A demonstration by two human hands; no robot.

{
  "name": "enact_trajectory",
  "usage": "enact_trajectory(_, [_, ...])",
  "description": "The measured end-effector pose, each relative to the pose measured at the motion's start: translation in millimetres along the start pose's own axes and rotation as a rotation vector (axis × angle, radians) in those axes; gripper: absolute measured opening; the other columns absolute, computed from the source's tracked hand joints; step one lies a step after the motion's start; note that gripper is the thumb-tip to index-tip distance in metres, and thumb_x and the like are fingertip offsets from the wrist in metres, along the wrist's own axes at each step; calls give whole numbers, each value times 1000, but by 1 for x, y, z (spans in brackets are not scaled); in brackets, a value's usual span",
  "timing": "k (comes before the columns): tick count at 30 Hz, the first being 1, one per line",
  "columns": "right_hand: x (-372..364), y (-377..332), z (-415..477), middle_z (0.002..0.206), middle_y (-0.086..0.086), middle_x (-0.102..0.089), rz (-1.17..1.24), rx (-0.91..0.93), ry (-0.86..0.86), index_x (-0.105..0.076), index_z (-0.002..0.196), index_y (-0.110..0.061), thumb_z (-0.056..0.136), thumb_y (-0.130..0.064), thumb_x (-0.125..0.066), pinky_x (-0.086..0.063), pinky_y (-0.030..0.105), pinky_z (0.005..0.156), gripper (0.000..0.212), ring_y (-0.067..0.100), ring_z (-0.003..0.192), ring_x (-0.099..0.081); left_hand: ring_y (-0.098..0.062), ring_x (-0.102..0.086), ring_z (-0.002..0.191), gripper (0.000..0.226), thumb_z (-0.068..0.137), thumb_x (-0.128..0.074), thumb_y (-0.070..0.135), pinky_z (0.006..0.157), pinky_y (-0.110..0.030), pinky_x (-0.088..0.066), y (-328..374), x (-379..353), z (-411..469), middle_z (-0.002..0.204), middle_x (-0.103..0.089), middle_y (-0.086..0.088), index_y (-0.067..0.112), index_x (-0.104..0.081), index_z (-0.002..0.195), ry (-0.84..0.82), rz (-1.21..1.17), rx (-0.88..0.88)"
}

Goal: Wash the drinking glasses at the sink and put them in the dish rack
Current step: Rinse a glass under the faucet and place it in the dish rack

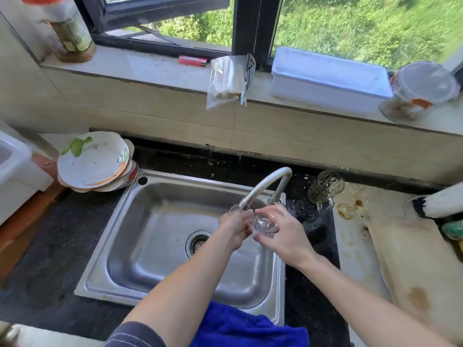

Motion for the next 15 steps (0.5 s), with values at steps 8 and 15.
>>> enact_trajectory(8, [7, -9, -10, 113, -15, -54, -73, 54, 37, -64, 120, -28, 73, -32, -76, -52, 28, 85, 49, 5, 99, -58, -24, -55, 57, 10, 92, -54, 13, 59, -34, -52, 4, 8, 1, 74, -59, -11, 7, -61, 95, 218, 302, -188])
enact_trajectory(15, [12, -8, -11, 112, -13, -55, -134, 26, 37, -63, 120, -28, 73, -32, -75, -49, 25, 89, 49, 6, 95, -57, -20, -54, 58, 19, 87, -51, -3, 56, -30, -52, 9, 2, -1, 74, -56, -8, 12, -55, 75, 182, 375, -239])
Point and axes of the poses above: each hand's wrist, its own z-axis towards the middle knuckle, its own x-axis out of the back of the hand, y = z × x, the point moved 5 cm from there along z, towards the middle knuckle
